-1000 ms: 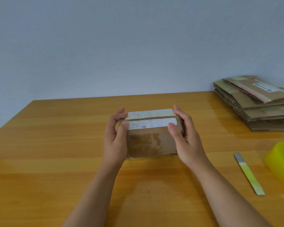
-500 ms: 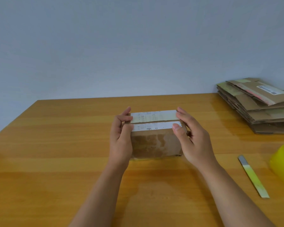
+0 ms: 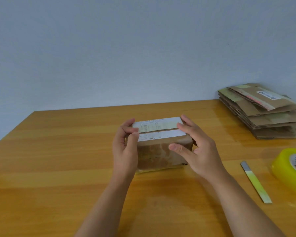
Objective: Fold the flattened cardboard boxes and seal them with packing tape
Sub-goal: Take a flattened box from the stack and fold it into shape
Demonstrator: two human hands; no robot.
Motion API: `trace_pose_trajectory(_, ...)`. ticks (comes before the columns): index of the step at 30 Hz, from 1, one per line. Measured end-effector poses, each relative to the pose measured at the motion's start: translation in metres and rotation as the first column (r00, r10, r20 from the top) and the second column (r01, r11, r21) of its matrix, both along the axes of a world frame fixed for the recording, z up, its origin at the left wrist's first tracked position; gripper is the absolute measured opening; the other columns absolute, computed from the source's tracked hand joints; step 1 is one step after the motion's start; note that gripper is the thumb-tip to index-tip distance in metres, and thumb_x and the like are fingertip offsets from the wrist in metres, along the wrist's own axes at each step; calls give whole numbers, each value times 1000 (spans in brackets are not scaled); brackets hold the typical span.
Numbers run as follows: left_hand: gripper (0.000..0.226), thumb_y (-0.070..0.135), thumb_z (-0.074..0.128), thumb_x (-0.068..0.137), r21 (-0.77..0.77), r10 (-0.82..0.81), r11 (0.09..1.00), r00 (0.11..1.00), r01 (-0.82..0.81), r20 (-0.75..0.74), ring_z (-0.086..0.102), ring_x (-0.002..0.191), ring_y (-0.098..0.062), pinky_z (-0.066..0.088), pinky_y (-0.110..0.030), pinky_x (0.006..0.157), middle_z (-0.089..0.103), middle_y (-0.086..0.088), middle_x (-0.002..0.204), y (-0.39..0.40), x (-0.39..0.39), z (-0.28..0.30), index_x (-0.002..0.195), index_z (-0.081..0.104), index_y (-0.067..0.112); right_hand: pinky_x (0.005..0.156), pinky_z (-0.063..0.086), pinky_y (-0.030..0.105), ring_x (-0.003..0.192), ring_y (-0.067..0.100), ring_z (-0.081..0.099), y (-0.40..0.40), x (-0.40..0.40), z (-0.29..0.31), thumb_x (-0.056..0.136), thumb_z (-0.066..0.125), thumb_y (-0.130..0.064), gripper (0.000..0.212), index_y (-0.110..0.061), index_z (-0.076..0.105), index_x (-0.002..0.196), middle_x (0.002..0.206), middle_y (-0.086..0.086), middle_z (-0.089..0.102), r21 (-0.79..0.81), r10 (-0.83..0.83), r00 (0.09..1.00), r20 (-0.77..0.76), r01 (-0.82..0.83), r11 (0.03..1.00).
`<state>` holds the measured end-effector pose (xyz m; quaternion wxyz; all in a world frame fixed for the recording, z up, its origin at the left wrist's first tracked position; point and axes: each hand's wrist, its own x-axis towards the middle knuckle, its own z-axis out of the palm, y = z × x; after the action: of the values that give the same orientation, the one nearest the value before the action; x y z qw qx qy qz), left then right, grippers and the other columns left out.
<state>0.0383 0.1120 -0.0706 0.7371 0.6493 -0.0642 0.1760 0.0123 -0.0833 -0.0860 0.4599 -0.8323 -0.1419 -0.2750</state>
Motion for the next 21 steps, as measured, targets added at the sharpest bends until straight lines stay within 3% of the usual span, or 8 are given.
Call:
trace_pose_trajectory(4, 13, 22, 54, 81, 27, -18, 999, 1000, 18, 16, 59, 113, -2, 45, -11, 78, 61, 12, 128, -1, 0, -6, 90, 55, 11, 107, 32, 7, 137, -12, 33, -3, -3, 9, 73, 70, -57, 73, -21, 58, 135, 155, -11, 39, 23, 20, 996, -88, -18, 1000)
trace_pose_trajectory(6, 10, 22, 56, 82, 70, -29, 997, 999, 26, 36, 58, 116, -5, 45, -11, 80, 60, 11, 127, -1, 0, -7, 89, 55, 14, 108, 30, 9, 140, -8, 30, -4, -4, 10, 70, 69, -61, 81, -23, 53, 139, 157, -17, 32, -41, 1, 988, -152, -8, 999)
trace_pose_trajectory(9, 10, 31, 56, 84, 338, 22, 938, 984, -82, 179, 54, 121, -11, 44, -16, 81, 60, 12, 122, 2, 2, -8, 84, 59, 22, 102, 24, 5, 137, -10, 23, -4, -4, 8, 70, 68, -62, 86, -24, 44, 143, 160, -22, 22, -167, -54, 978, -199, 21, 986)
trace_pose_trajectory(11, 23, 35, 54, 89, 579, 101, 740, 908, -342, 407, 54, 122, -20, 47, -29, 90, 63, 5, 123, 8, 6, -9, 84, 65, 16, 104, 28, 13, 135, -9, 23, -3, -4, 9, 70, 65, -64, 87, -23, 43, 144, 160, -20, 21, -215, -91, 978, -187, 50, 975)
trace_pose_trajectory(13, 29, 35, 54, 95, 654, 91, 493, 781, -575, 618, 55, 124, -29, 46, -45, 98, 67, -3, 123, 10, 6, -6, 86, 70, 12, 104, 33, 20, 134, -5, 27, -2, -4, 9, 71, 61, -67, 87, -20, 45, 143, 160, -16, 23, -227, -109, 982, -157, 71, 971)
trace_pose_trajectory(15, 38, 44, 50, 99, 722, -15, 344, 766, -600, 643, 55, 127, -30, 43, -49, 103, 67, -5, 126, 2, -1, -3, 101, 73, 13, 100, 40, 23, 130, -5, 31, -1, -6, 8, 75, 61, -64, 81, -18, 48, 141, 158, -13, 28, -223, -117, 987, -114, 90, 971)
trace_pose_trajectory(18, 54, 56, 41, 101, 796, -98, 197, 796, -573, 598, 58, 124, -26, 40, -47, 106, 65, -3, 130, -13, -13, -7, 122, 68, 15, 93, 52, 32, 126, -3, 36, -2, -8, 5, 85, 70, -41, 66, -19, 47, 143, 157, -10, 26, -250, -146, 986, -80, 122, 961)
trace_pose_trajectory(21, 50, 52, 41, 101, 786, -84, 180, 787, -592, 611, 60, 122, -24, 41, -47, 102, 65, -2, 129, -15, -13, -7, 124, 67, 16, 98, 50, 31, 134, 6, 37, -3, -14, 7, 87, 70, -42, 78, -27, 31, 152, 160, -15, 17, -247, -132, 983, -127, 98, 964)
